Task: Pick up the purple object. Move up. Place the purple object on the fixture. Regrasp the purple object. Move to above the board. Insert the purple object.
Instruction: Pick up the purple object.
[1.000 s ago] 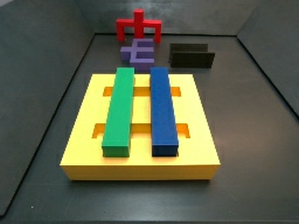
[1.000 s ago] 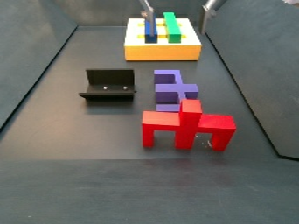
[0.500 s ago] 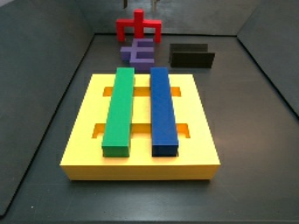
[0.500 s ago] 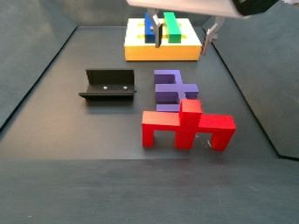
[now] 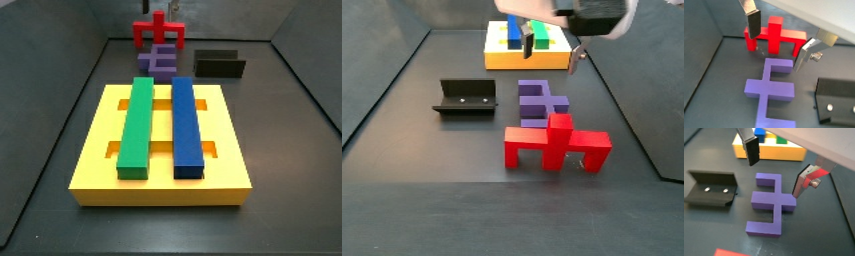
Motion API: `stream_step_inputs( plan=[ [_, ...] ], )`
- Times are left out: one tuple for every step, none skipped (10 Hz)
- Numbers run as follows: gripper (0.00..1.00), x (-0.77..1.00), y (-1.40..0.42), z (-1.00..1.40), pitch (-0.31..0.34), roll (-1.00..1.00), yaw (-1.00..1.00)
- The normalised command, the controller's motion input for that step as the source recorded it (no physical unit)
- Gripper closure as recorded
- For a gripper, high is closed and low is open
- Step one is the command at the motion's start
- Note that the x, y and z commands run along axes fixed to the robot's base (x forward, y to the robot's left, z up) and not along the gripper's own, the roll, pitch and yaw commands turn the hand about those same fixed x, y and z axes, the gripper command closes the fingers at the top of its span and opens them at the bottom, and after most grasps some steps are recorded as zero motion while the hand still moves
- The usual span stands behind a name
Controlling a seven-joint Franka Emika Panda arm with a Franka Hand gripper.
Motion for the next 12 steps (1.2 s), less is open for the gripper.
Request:
stream_step_inputs(
  plan=[
    [0.00, 0.00, 0.00, -0.20, 0.000, 0.00, -1.00],
    [0.00, 0.00, 0.00, -0.21, 0.000, 0.00, -1.00],
    [0.00, 0.00, 0.00, -0.20, 0.000, 0.00, -1.00],
    [0.00, 0.00, 0.00, -0.20, -0.004, 0.00, -1.00],
    [0.00, 0.00, 0.00, -0.20, -0.004, 0.00, -1.00],
    [0.00, 0.00, 0.00, -0.21, -0.004, 0.00, -1.00],
    [0.00, 0.00, 0.00, -0.23, -0.010, 0.00, -1.00],
    [0.00, 0.00, 0.00, -0.29, -0.020, 0.00, -1.00],
    [0.00, 0.00, -0.01, -0.40, -0.027, -0.01, -1.00],
    [0.00, 0.00, -0.12, -0.49, -0.101, -0.02, -0.97],
    [0.00, -0.04, -0.20, -0.59, -0.066, -0.13, -0.73],
    [0.00, -0.19, -0.20, -0.58, -0.049, -0.10, -0.72]
  ],
)
